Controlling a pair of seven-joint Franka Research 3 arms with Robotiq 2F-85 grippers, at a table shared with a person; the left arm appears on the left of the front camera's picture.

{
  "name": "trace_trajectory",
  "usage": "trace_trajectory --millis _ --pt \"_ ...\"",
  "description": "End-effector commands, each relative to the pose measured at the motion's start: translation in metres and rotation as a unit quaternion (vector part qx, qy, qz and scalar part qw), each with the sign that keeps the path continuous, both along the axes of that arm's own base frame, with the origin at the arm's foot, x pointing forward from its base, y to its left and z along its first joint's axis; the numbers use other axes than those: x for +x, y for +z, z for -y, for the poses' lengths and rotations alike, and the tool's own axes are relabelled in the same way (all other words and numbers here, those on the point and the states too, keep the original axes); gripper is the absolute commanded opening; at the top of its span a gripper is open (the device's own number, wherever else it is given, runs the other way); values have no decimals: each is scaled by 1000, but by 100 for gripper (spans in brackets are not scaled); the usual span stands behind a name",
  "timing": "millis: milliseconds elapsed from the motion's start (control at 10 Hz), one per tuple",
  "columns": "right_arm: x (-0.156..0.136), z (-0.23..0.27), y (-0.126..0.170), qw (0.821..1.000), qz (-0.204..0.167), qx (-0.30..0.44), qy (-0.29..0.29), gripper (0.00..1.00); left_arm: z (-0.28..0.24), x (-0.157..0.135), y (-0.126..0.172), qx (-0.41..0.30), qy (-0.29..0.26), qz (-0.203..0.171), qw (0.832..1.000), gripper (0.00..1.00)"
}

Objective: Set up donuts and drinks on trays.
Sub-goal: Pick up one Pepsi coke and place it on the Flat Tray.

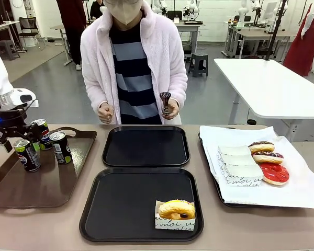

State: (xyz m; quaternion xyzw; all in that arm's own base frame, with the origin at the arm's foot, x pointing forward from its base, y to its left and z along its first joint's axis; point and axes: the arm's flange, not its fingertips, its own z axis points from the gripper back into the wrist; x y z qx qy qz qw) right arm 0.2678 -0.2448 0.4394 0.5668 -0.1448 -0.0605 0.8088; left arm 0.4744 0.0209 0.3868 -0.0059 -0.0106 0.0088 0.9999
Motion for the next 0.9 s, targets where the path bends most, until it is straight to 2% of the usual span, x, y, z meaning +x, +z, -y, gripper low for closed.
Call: trace_trajectory --millis 0,100,200,300,400,600,700,800 --pt "0 0 0 1000 4 6 1 100 3 -2 -2 -8 8 6 1000 48" --pt "0 0 0 1000 4 6 1 100 3 -1 -1 -6 9 1 1000 27" --pt "0 0 0 1000 4 6 1 100 3 -1 -1 -5 11 -2 1000 0" --pt "0 0 0 1000 4 6 1 100 2 -3 0 -8 12 -3 1000 29" --pt "0 0 0 1000 4 6 1 100 2 -3 4 -9 10 -3 1000 0" --pt "0 0 0 1000 4 6 1 100 3 -10 18 -14 8 6 1000 0" --pt "0 0 0 1000 4 6 1 100 7 -14 32 -8 16 8 1000 3" --pt "0 0 0 1000 4 6 1 100 9 -32 55 4 27 6 1000 3"
